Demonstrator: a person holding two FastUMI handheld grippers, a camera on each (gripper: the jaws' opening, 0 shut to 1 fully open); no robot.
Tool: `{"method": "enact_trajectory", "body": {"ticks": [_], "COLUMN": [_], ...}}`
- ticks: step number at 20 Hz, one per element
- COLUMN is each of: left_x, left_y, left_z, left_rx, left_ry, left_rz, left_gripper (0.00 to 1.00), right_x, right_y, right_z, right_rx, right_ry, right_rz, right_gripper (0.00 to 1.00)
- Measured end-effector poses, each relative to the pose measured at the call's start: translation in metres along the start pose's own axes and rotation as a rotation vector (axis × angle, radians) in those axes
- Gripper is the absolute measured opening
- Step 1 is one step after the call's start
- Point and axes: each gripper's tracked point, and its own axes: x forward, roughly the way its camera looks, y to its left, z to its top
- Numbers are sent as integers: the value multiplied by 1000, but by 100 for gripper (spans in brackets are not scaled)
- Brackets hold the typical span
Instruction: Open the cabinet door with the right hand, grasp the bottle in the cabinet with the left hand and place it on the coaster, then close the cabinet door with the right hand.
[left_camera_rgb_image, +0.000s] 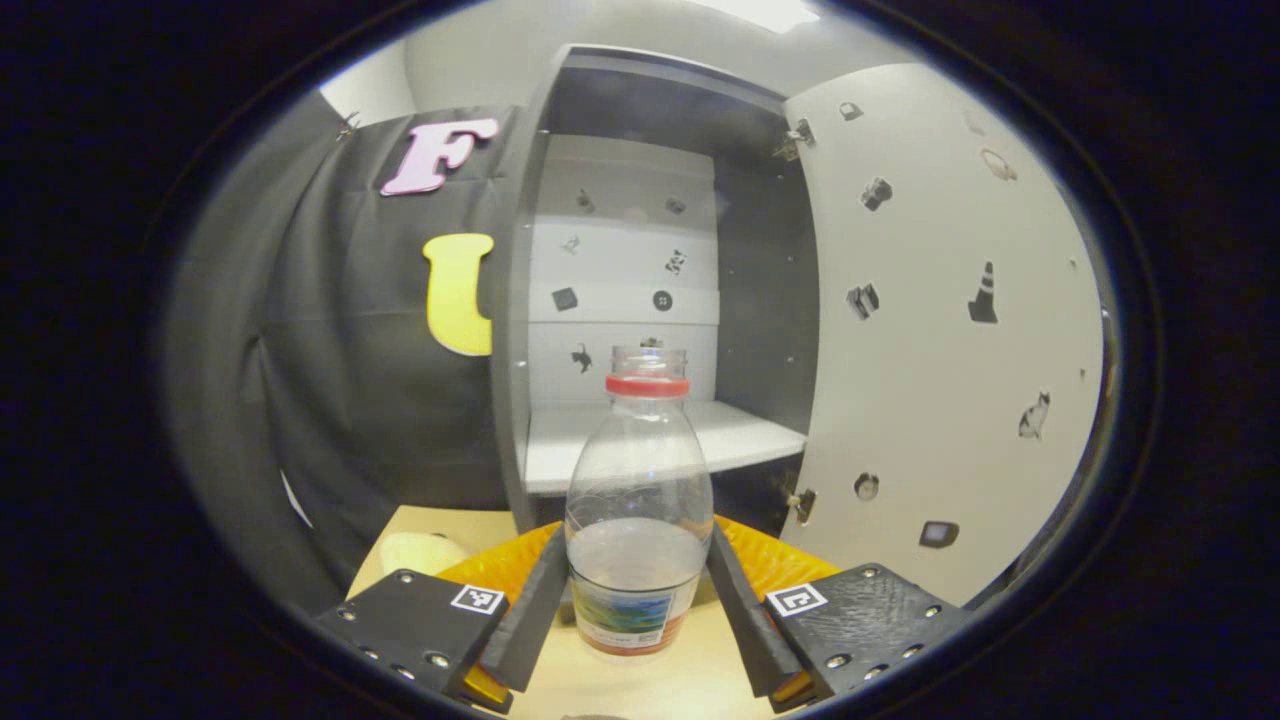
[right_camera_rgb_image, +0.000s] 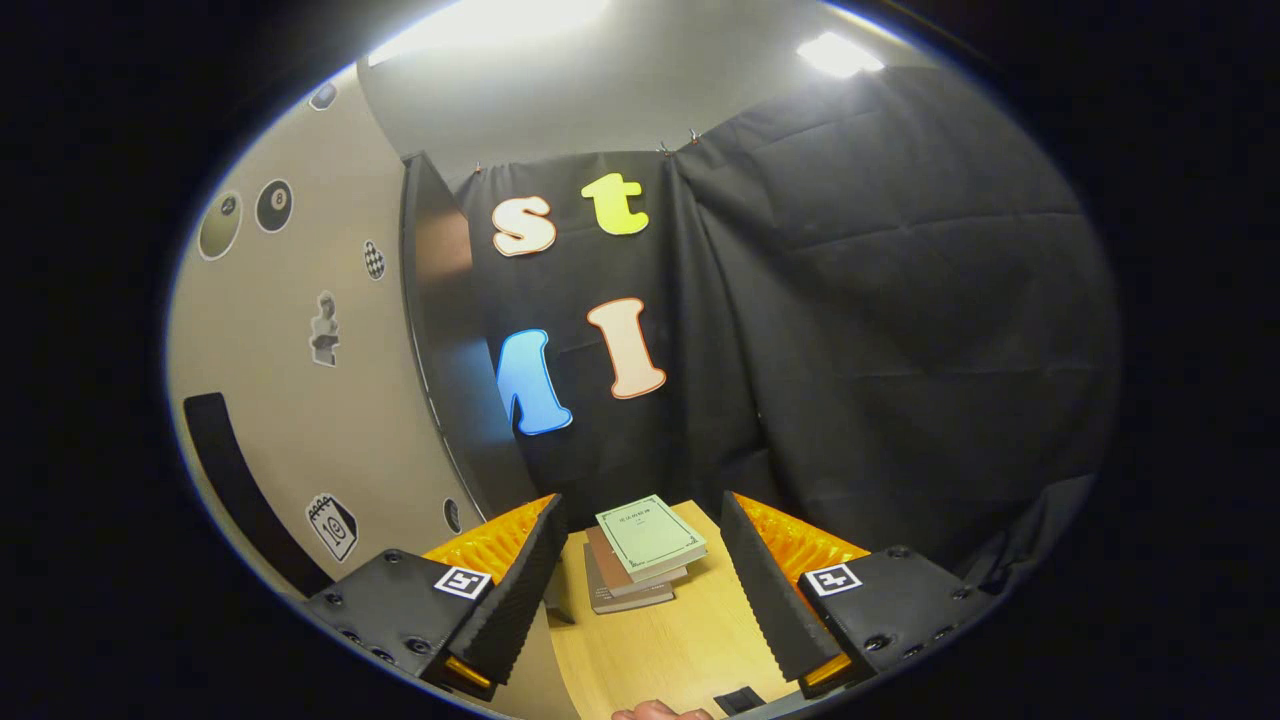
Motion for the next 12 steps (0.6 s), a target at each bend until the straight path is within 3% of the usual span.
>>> {"method": "enact_trajectory", "body": {"ticks": [6, 7, 12], "left_x": [-53, -61, -86], "left_y": [30, 34, 33], "left_z": [-71, -84, -136], "left_rx": [-59, -57, -76], "left_ry": [25, 28, 47], "left_rz": [62, 69, 73], "left_gripper": [77, 82, 77], "right_x": [-27, -32, -44], "right_y": [8, 7, 11], "right_z": [-13, -16, -29], "right_rx": [-8, -13, -11], "right_ry": [31, 38, 69], "right_rz": [-10, -16, -22], "right_gripper": [98, 98, 98]}}
